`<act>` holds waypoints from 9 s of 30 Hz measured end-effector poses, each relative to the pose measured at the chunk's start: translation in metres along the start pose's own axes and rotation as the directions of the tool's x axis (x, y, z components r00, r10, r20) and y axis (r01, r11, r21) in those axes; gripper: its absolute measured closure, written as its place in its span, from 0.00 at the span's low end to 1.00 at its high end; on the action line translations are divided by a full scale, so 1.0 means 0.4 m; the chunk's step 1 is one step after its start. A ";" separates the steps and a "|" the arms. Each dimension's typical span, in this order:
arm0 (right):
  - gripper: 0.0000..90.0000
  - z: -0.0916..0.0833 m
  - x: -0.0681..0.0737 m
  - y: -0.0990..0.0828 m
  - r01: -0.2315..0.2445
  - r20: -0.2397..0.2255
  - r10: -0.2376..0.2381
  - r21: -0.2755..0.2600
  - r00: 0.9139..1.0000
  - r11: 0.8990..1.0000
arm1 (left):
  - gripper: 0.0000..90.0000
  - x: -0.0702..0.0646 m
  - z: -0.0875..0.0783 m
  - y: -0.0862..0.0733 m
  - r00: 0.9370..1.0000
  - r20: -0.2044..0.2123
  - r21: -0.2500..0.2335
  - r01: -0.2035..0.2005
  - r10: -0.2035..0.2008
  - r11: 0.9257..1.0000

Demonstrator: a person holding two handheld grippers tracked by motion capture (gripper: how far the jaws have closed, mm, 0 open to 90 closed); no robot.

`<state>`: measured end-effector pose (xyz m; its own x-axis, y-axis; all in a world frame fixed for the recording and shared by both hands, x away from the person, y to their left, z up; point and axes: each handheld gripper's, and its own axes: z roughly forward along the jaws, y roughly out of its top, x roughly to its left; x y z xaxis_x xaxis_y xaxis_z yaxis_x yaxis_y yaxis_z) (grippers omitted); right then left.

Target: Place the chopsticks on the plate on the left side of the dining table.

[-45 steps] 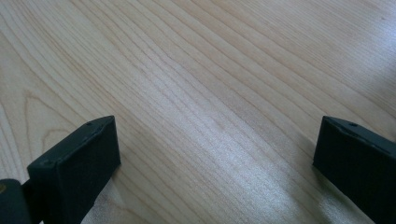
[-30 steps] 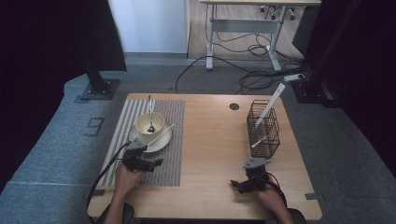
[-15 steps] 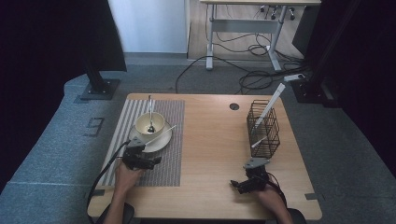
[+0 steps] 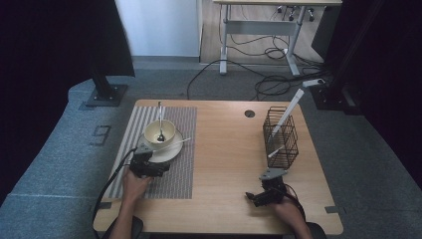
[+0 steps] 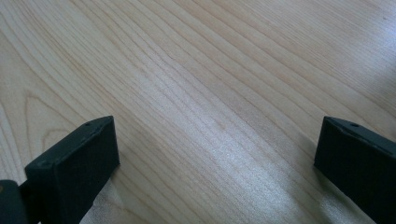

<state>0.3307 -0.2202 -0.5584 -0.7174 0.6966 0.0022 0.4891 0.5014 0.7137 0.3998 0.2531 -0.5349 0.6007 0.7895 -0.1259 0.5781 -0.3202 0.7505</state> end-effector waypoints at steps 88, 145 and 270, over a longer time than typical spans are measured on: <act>0.00 0.000 0.000 0.000 0.000 0.000 0.000 0.000 1.000 1.000 | 0.00 0.008 -0.014 0.004 1.000 0.005 -0.048 -0.015 0.016 0.999; 0.00 -0.018 0.004 -0.018 0.007 -0.006 -0.007 -0.001 1.000 1.000 | 0.00 -0.279 -0.019 0.244 0.940 0.261 -0.105 -0.199 0.220 0.974; 0.00 -0.059 0.006 -0.058 -0.007 0.007 0.007 0.000 1.000 1.000 | 0.92 -0.607 0.133 0.552 0.826 0.340 -0.193 -0.408 0.451 0.893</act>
<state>0.3060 -0.2422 -0.5586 -0.7104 0.7038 0.0021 0.4943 0.4968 0.7133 0.4111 -0.0372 -0.3731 0.9440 0.3297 0.0138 0.1645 -0.5064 0.8465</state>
